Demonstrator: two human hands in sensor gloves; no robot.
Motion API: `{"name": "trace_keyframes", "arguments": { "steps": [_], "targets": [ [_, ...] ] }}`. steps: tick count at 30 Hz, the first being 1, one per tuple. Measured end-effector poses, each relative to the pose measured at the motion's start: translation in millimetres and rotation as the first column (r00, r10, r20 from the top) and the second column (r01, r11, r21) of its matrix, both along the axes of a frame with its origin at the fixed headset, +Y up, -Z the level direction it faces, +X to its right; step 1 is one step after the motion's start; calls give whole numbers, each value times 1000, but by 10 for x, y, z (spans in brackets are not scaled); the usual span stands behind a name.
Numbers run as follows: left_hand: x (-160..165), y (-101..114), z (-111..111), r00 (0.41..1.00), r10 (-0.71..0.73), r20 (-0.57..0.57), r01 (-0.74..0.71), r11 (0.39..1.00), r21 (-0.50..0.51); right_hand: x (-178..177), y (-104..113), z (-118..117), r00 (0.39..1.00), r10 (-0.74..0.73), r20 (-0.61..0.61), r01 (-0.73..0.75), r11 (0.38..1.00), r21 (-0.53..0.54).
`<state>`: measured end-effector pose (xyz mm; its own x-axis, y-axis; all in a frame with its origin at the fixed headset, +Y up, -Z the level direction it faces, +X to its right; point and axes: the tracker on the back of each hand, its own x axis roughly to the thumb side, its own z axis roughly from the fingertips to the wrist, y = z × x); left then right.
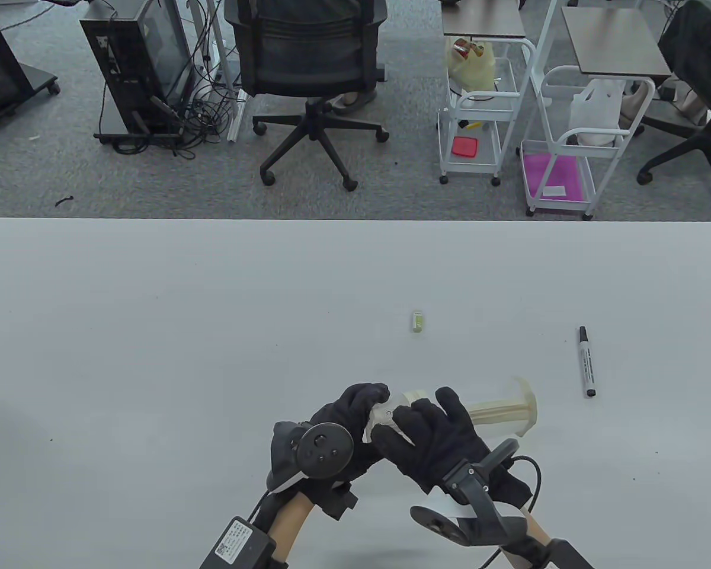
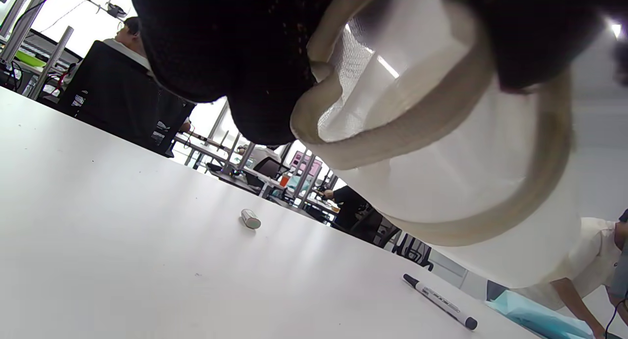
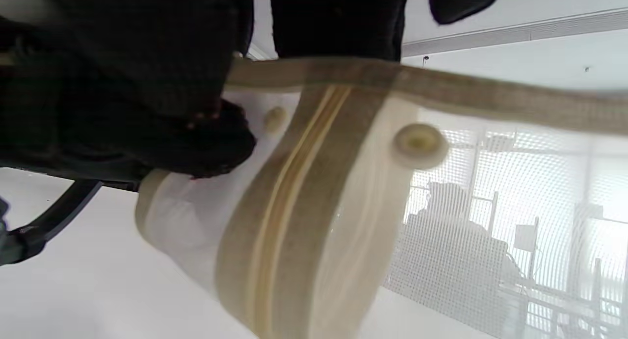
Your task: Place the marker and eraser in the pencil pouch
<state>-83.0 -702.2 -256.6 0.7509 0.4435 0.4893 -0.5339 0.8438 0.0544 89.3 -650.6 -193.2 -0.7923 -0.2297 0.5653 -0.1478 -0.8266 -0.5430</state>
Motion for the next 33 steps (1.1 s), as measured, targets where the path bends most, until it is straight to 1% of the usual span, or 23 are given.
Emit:
{"name": "trace_keyframes", "arguments": {
  "steps": [1, 2, 5, 9, 10, 13, 16, 23, 27, 29, 33],
  "targets": [
    [2, -6, -1, 1000, -5, 5, 5, 1000, 3, 7, 6, -4, 999, -31, -26, 31, 999, 24],
    [10, -10, -4, 1000, -10, 12, 10, 1000, 5, 9, 9, -12, 997, -60, -50, 61, 998, 26],
    [65, -30, -1, 999, -21, 28, 21, 1000, 4, 30, 2, -34, 993, -91, -71, 93, 995, 29],
    [117, -44, -6, 999, -28, 30, 28, 1000, 9, 48, -26, -68, 994, -85, -71, 86, 996, 0],
    [114, -54, -16, 999, -25, 28, 25, 1000, 6, 53, -33, -79, 995, -81, -64, 79, 996, -30],
    [79, -80, -53, 1000, -11, 23, 11, 1000, -4, 50, -52, -101, 999, -47, -26, 46, 998, -31],
    [38, -87, -90, 1000, -19, 5, 19, 1000, 4, 61, -74, -116, 1000, -22, 5, 22, 1000, 2],
    [-74, -98, -168, 999, -12, -38, 12, 1000, 4, 252, -63, -260, 994, -75, 78, 77, 997, -23],
    [-174, -107, -218, 998, 26, -59, -26, 1000, -12, 480, -59, -399, 982, -110, 151, 120, 991, -60],
    [-213, -118, -242, 997, 39, -68, -41, 999, -22, 645, -62, -495, 970, -135, 201, 154, 984, -84],
    [-255, -130, -270, 995, 59, -81, -62, 997, -36, 892, -63, -614, 946, -174, 275, 211, 971, -113]
  ]
}}
